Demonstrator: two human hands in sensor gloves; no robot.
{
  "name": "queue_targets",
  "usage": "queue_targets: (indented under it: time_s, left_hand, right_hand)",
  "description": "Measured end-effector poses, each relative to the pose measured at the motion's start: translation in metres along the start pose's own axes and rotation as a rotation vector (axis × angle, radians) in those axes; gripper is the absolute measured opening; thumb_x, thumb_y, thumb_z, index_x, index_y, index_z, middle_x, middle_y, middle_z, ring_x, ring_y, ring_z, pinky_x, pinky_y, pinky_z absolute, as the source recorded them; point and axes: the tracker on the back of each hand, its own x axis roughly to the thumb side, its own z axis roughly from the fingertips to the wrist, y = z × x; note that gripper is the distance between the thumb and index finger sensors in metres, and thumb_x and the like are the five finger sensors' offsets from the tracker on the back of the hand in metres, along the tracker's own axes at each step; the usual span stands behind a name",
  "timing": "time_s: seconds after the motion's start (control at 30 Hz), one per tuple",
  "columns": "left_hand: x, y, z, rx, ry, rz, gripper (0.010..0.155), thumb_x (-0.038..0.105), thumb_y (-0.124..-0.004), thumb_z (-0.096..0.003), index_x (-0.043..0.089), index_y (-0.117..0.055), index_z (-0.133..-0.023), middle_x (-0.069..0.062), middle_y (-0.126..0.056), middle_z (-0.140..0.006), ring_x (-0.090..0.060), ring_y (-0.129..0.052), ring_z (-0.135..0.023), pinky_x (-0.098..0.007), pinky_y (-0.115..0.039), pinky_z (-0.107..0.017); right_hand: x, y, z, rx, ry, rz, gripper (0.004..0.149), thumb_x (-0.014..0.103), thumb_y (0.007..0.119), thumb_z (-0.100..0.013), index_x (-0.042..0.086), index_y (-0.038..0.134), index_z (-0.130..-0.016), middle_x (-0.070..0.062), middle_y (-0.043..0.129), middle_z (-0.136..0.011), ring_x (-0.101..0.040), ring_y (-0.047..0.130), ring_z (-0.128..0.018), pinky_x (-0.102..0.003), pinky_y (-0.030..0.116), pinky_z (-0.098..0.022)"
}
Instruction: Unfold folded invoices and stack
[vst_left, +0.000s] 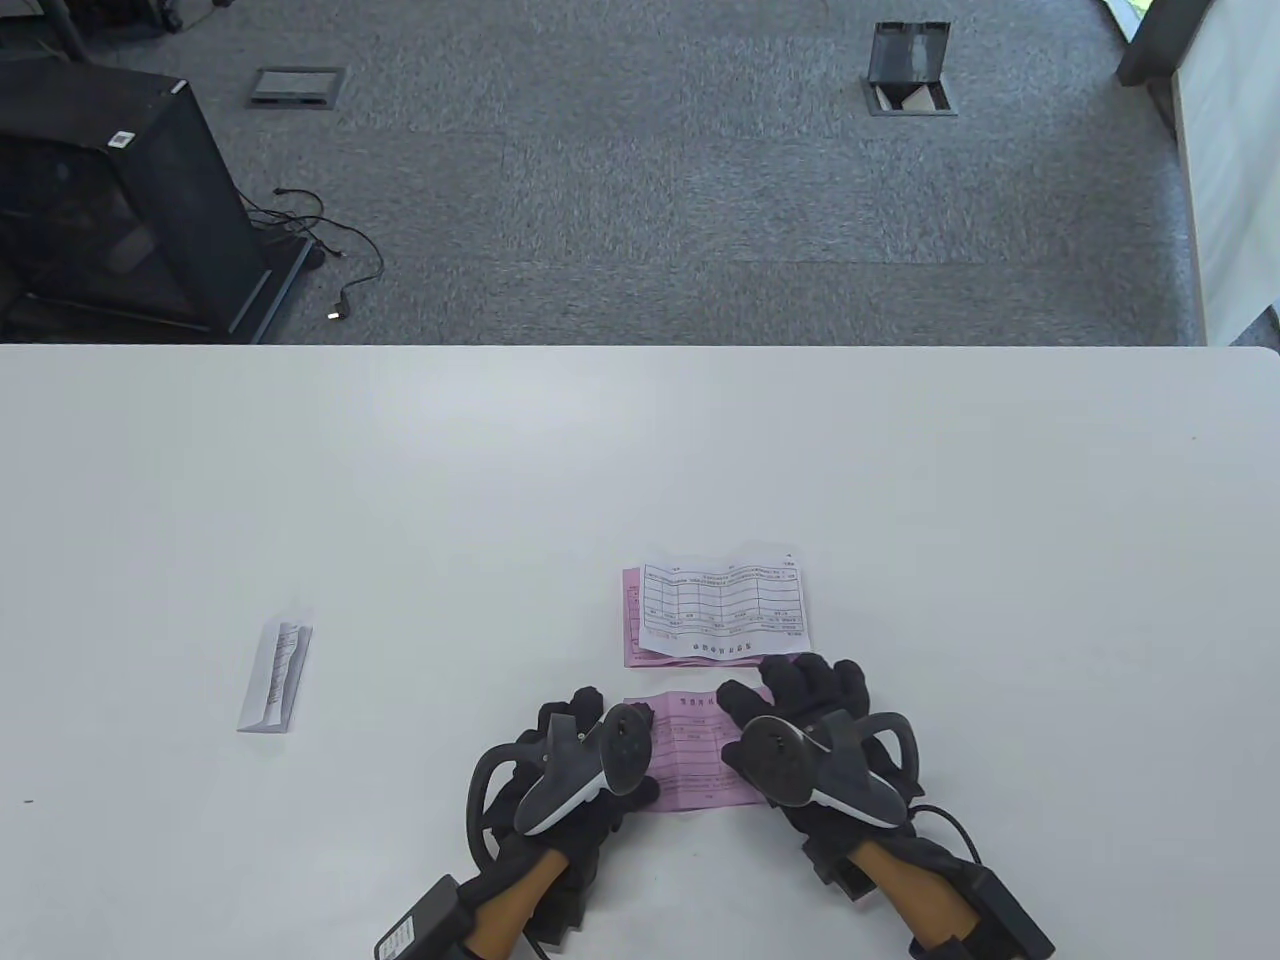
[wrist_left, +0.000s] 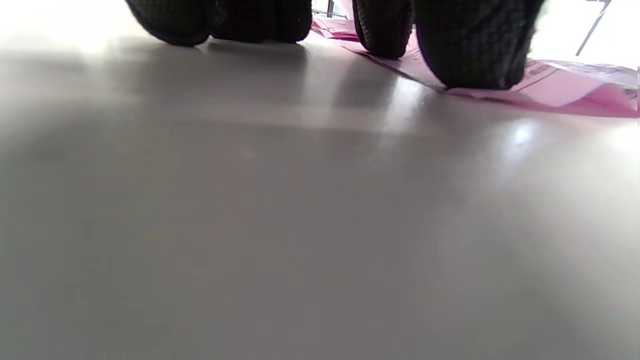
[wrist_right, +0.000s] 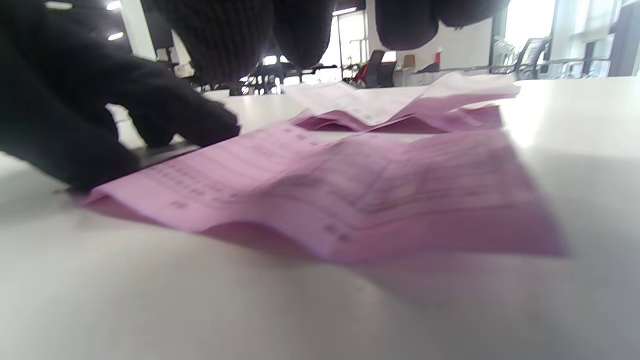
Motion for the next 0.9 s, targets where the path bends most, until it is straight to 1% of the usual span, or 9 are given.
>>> queue_targets:
  time_s: [0.1, 0.17, 0.4, 0.63, 0.9]
  left_hand:
    - [0.0, 0.0, 0.0, 0.002, -0.002, -0.001, 0.073, 0.056, -0.079, -0.0427, 0.045, -0.051, -0.109, -0.011, -0.037, -0.121, -0.035, -0.044, -0.104, -0.05, -0.056, -0.072]
    - [0.0, 0.0, 0.0, 0.002, -0.004, -0.002, 0.073, 0.056, -0.079, -0.0427, 0.045, -0.051, -0.109, -0.01, -0.038, -0.121, -0.035, -0.044, -0.104, -0.05, -0.057, -0.072]
    - [0.0, 0.0, 0.0, -0.001, -0.007, -0.003, 0.073, 0.056, -0.08, -0.0428, 0.044, -0.05, -0.109, -0.011, -0.038, -0.121, -0.036, -0.044, -0.104, -0.05, -0.056, -0.072]
    - [0.0, 0.0, 0.0, 0.0, -0.006, -0.004, 0.073, 0.056, -0.079, -0.0429, 0.044, -0.05, -0.109, -0.011, -0.037, -0.121, -0.036, -0.044, -0.104, -0.05, -0.056, -0.072]
    - [0.0, 0.0, 0.0, -0.002, -0.003, -0.003, 0.073, 0.056, -0.079, -0.0429, 0.045, -0.05, -0.109, -0.011, -0.037, -0.121, -0.035, -0.044, -0.104, -0.05, -0.056, -0.072]
  right_hand:
    - [0.018, 0.009, -0.011, 0.056, -0.014, 0.015, 0.061, 0.052, 0.07, -0.047, 0.033, 0.056, -0.103, -0.022, 0.048, -0.11, -0.052, 0.043, -0.098, -0.076, 0.033, -0.067]
    - [0.024, 0.014, -0.015, 0.074, -0.019, 0.023, 0.061, 0.052, 0.07, -0.047, 0.033, 0.056, -0.103, -0.022, 0.048, -0.11, -0.052, 0.043, -0.098, -0.076, 0.033, -0.067]
    - [0.032, 0.029, -0.019, 0.111, -0.029, 0.04, 0.062, 0.052, 0.07, -0.047, 0.032, 0.055, -0.103, -0.022, 0.049, -0.109, -0.052, 0.044, -0.097, -0.076, 0.034, -0.067]
    - [0.026, 0.028, -0.017, 0.094, -0.012, 0.092, 0.06, 0.052, 0.07, -0.047, 0.033, 0.057, -0.102, -0.021, 0.051, -0.109, -0.051, 0.045, -0.097, -0.076, 0.035, -0.067]
    - [0.002, 0.027, -0.01, 0.1, 0.053, 0.1, 0.059, 0.051, 0.07, -0.047, 0.033, 0.058, -0.101, -0.021, 0.052, -0.108, -0.051, 0.047, -0.097, -0.075, 0.037, -0.067]
